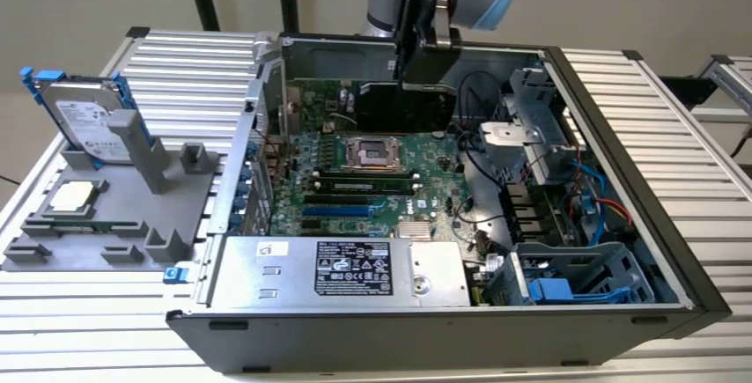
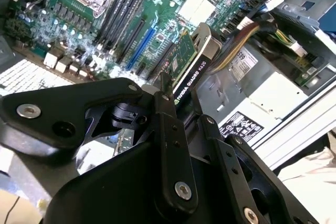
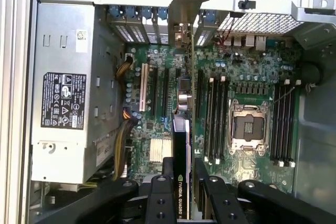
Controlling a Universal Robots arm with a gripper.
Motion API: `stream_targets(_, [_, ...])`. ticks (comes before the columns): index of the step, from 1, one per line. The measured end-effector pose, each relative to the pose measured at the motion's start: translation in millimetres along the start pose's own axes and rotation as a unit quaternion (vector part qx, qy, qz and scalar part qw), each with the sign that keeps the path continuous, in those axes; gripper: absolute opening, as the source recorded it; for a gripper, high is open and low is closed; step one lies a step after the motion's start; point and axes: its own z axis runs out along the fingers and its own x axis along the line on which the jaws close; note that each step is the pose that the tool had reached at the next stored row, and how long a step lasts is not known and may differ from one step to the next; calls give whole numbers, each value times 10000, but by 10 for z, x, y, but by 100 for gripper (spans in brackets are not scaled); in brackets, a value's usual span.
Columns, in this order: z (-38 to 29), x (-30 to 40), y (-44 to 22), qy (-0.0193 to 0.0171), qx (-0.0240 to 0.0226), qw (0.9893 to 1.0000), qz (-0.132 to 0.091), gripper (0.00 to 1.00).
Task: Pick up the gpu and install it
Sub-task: 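Insert the gpu into the slot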
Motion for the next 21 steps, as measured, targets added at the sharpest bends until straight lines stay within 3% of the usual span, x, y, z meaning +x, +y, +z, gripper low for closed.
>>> stream_targets(10, [0,0,0,15,3,9996,-292,0])
stream_targets(21, [0,0,0,29,5,9983,-579,0])
